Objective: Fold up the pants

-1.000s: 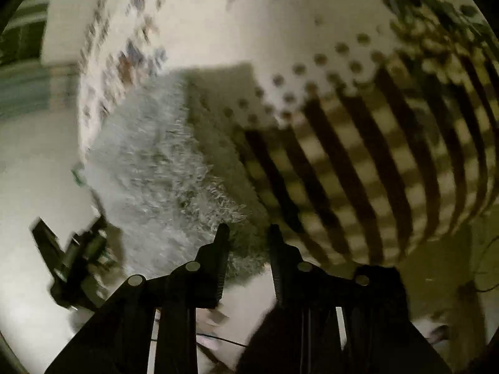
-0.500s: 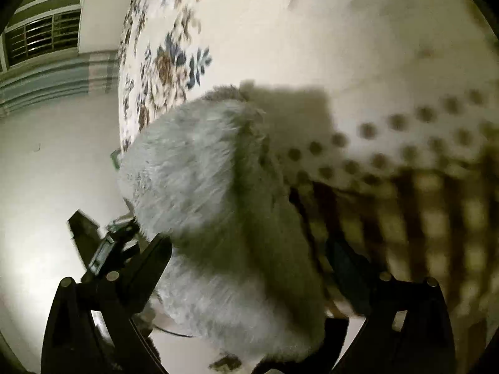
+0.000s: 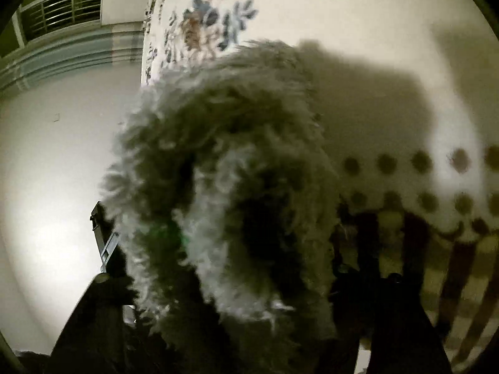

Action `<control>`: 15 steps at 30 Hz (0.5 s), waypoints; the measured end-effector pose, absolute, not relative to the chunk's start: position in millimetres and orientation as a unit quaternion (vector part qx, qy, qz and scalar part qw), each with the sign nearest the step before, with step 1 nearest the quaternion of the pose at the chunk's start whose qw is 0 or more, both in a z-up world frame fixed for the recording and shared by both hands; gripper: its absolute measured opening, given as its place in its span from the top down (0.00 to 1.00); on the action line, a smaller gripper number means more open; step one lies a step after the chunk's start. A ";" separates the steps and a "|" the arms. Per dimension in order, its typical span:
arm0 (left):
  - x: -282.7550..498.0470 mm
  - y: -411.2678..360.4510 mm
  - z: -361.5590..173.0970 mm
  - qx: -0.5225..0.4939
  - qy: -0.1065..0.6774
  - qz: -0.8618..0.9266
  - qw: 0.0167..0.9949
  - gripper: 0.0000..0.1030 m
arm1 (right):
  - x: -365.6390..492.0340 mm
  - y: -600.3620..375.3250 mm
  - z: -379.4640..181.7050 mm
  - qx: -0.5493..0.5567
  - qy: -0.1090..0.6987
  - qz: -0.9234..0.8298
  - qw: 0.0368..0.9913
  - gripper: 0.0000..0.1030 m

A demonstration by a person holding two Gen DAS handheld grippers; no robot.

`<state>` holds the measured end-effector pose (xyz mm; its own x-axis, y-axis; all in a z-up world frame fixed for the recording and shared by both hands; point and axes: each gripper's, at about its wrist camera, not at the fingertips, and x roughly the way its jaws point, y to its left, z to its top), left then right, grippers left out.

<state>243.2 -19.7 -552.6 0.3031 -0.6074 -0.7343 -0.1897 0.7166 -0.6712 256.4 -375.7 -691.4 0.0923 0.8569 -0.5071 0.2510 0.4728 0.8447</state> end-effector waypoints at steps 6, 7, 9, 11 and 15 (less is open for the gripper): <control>247.0 -11.2 -524.7 -0.377 0.560 -0.159 0.720 0.56 | 264.0 -375.6 -646.9 0.440 0.611 0.270 0.599 0.50; 250.7 -9.3 -516.8 -0.378 0.556 -0.161 0.723 0.56 | 268.7 -373.4 -640.1 0.441 0.610 0.271 0.600 0.50; 263.2 -4.8 -502.2 -0.377 0.547 -0.163 0.729 0.56 | 277.3 -372.7 -624.8 0.439 0.606 0.275 0.604 0.50; 279.1 4.3 -485.6 -0.381 0.534 -0.166 0.736 0.56 | 295.0 -366.7 -610.8 0.439 0.601 0.277 0.608 0.50; 335.8 27.0 -457.2 -0.380 0.509 -0.172 0.753 0.56 | 360.7 -338.3 -577.1 0.438 0.584 0.280 0.623 0.50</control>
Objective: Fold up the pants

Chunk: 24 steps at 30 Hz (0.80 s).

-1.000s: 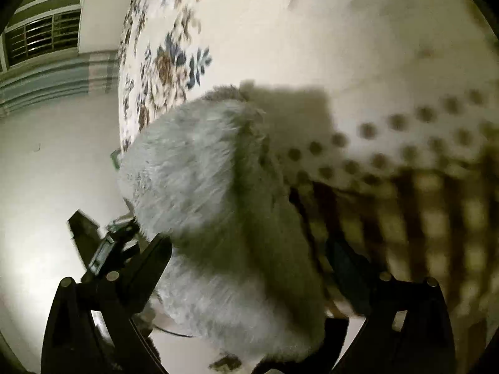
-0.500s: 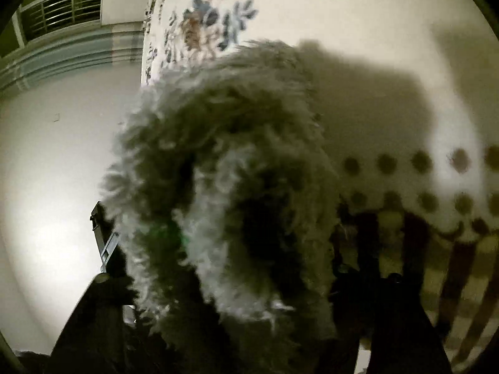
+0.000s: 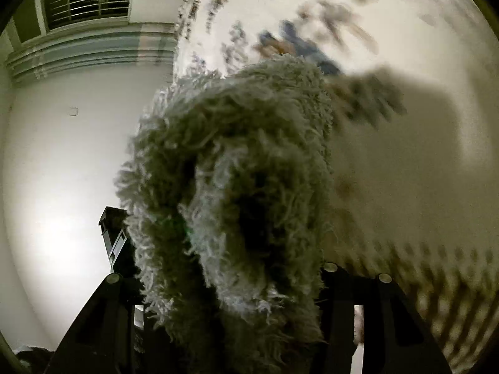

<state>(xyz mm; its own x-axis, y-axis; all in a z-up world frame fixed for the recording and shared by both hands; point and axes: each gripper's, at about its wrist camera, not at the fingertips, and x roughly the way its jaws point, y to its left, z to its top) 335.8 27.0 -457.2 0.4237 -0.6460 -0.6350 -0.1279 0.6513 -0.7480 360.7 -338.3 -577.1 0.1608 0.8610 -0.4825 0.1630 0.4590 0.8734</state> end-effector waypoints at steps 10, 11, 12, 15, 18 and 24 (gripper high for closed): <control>580.1 121.9 -449.2 -0.366 0.487 -0.185 0.771 0.56 | 593.7 -237.5 -562.8 0.451 0.555 0.270 0.645 0.50; 597.5 126.1 -452.2 -0.362 0.488 -0.187 0.772 0.56 | 620.2 -228.9 -566.8 0.449 0.553 0.268 0.648 0.50; 625.3 133.5 -458.6 -0.356 0.490 -0.189 0.773 0.56 | 640.6 -222.2 -571.1 0.448 0.553 0.268 0.650 0.50; 679.0 149.3 -486.9 -0.340 0.505 -0.181 0.772 0.54 | 703.2 -205.4 -593.2 0.439 0.562 0.257 0.652 0.50; 699.4 163.8 -517.4 -0.311 0.558 -0.151 0.755 0.51 | 734.7 -194.0 -616.7 0.422 0.587 0.230 0.652 0.44; 687.4 173.1 -525.1 -0.287 0.574 -0.143 0.753 0.36 | 735.7 -198.7 -620.2 0.361 0.608 0.168 0.687 0.23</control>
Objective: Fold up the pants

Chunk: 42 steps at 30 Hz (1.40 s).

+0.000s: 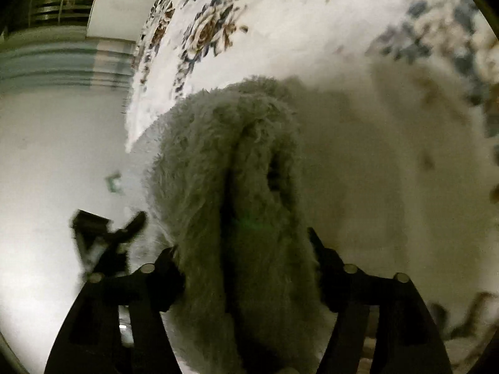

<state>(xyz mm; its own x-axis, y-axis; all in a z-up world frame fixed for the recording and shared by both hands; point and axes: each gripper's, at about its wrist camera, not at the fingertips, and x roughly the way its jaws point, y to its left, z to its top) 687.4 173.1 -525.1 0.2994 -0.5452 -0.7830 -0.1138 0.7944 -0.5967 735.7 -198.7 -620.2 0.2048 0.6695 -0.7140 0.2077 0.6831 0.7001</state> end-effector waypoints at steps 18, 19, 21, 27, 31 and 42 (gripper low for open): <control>592.7 107.3 -381.0 -0.012 0.510 -0.004 0.860 0.05 | 581.0 -157.9 -423.0 0.094 0.521 -0.099 0.843 0.00; 582.3 104.6 -367.2 -0.008 0.503 0.000 0.864 0.05 | 570.4 -155.6 -407.9 0.089 0.514 -0.103 0.847 0.00; 565.1 99.7 -343.6 -0.006 0.493 -0.002 0.870 0.05 | 551.2 -154.3 -382.8 0.083 0.506 -0.104 0.852 0.00; 502.8 85.2 -266.5 0.004 0.454 0.002 0.891 0.05 | 474.0 -156.4 -292.5 0.072 0.475 -0.099 0.871 0.00; 454.7 75.9 -218.2 0.014 0.434 0.001 0.901 0.05 | 420.4 -157.5 -235.9 0.070 0.452 -0.092 0.885 0.00; 307.7 59.1 -100.6 0.013 0.383 0.022 0.923 0.05 | 255.7 -160.0 -94.3 0.043 0.388 -0.061 0.919 0.00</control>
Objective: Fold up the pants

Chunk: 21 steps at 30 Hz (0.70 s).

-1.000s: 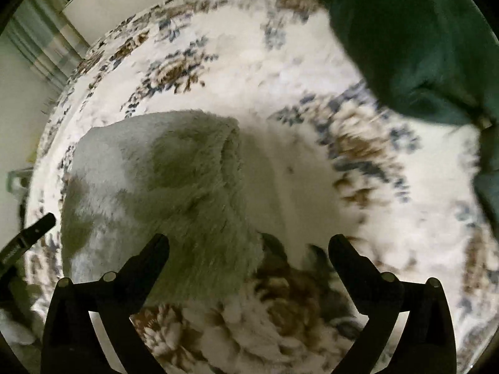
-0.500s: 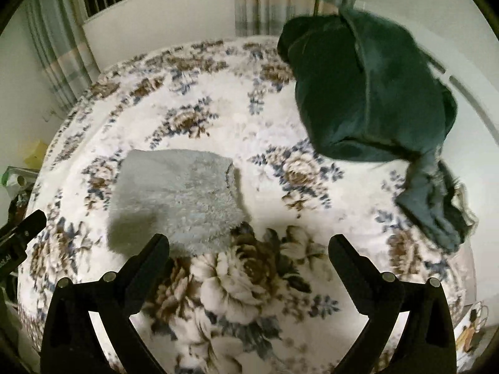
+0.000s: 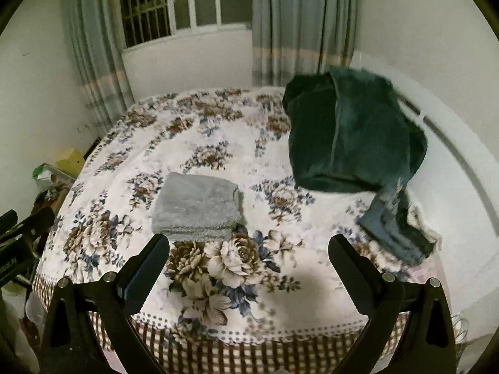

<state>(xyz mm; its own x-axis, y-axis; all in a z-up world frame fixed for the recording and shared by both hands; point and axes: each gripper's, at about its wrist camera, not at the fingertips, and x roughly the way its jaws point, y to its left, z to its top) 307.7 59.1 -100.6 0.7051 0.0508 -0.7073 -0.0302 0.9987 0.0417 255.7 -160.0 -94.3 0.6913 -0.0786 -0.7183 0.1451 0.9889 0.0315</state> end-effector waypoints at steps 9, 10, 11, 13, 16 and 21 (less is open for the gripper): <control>236.8 61.9 -58.7 0.006 0.366 0.016 0.931 0.05 | 165.3 -149.6 -14.4 0.023 0.346 -0.053 0.937 0.00; 231.5 62.2 -55.2 0.010 0.363 0.017 0.932 0.05 | 159.4 -147.4 -9.5 0.022 0.344 -0.053 0.937 0.00; 227.2 63.2 -51.5 0.012 0.362 0.015 0.932 0.05 | 151.5 -144.8 -3.8 0.022 0.345 -0.054 0.937 0.00; 219.8 66.2 -46.1 0.011 0.361 0.014 0.933 0.05 | 140.6 -141.9 4.2 0.026 0.347 -0.053 0.936 0.00; 208.5 70.5 -38.9 0.010 0.352 0.015 0.936 0.00 | 126.7 -138.3 12.5 0.027 0.347 -0.052 0.936 0.00; 198.9 76.5 -31.7 0.009 0.336 0.020 0.941 0.00 | 112.0 -136.0 22.6 0.029 0.342 -0.055 0.938 0.00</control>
<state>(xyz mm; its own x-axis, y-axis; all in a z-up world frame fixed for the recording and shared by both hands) 198.9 76.5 -31.7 0.7729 0.0444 -0.6330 -0.0318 0.9990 0.0312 112.0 -136.0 22.6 0.7605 -0.0841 -0.6439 0.1231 0.9923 0.0158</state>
